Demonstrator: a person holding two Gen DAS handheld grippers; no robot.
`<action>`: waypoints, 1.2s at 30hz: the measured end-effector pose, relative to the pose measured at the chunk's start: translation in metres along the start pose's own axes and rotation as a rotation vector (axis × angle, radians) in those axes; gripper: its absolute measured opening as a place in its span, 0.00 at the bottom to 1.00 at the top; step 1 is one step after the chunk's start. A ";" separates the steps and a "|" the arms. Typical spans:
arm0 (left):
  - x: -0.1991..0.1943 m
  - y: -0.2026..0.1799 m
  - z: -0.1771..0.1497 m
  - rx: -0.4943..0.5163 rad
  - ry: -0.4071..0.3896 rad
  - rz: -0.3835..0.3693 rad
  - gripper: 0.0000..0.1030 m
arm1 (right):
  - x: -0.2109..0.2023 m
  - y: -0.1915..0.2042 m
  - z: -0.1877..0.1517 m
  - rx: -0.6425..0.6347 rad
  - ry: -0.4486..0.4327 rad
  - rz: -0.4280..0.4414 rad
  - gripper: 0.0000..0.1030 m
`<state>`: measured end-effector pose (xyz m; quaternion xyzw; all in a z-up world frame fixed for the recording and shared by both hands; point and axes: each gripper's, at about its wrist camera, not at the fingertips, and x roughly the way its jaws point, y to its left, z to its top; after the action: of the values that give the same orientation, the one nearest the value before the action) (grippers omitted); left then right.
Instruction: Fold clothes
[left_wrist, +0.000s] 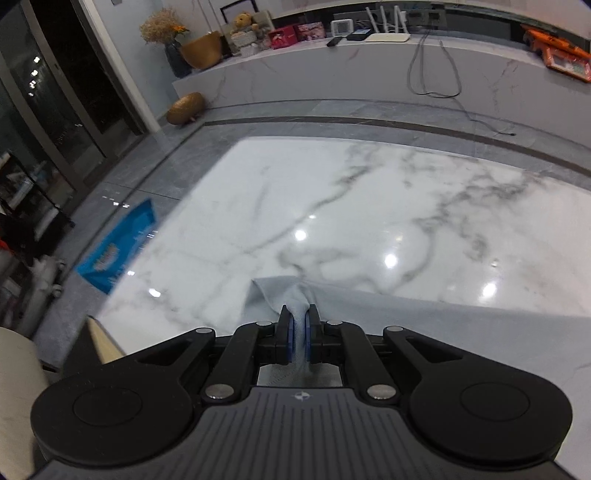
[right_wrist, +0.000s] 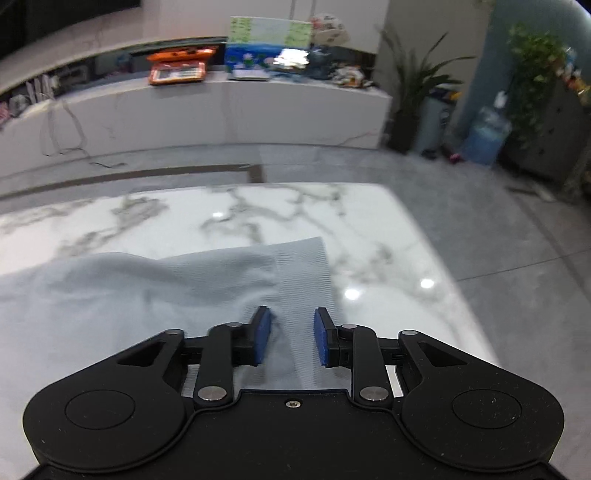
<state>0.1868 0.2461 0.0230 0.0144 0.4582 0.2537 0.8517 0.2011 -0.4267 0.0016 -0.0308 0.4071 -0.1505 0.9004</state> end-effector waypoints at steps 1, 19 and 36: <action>-0.002 -0.004 0.000 0.017 -0.012 -0.012 0.05 | 0.001 -0.002 0.000 -0.014 0.002 -0.029 0.29; -0.012 -0.029 0.006 -0.015 -0.104 -0.146 0.25 | 0.009 -0.072 -0.012 -0.003 0.035 -0.161 0.34; -0.139 -0.038 -0.110 0.031 -0.079 -0.629 0.44 | -0.131 -0.061 -0.102 0.133 -0.025 0.030 0.39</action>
<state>0.0535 0.1279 0.0564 -0.1051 0.4107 -0.0298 0.9052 0.0291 -0.4396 0.0391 0.0332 0.3851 -0.1632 0.9077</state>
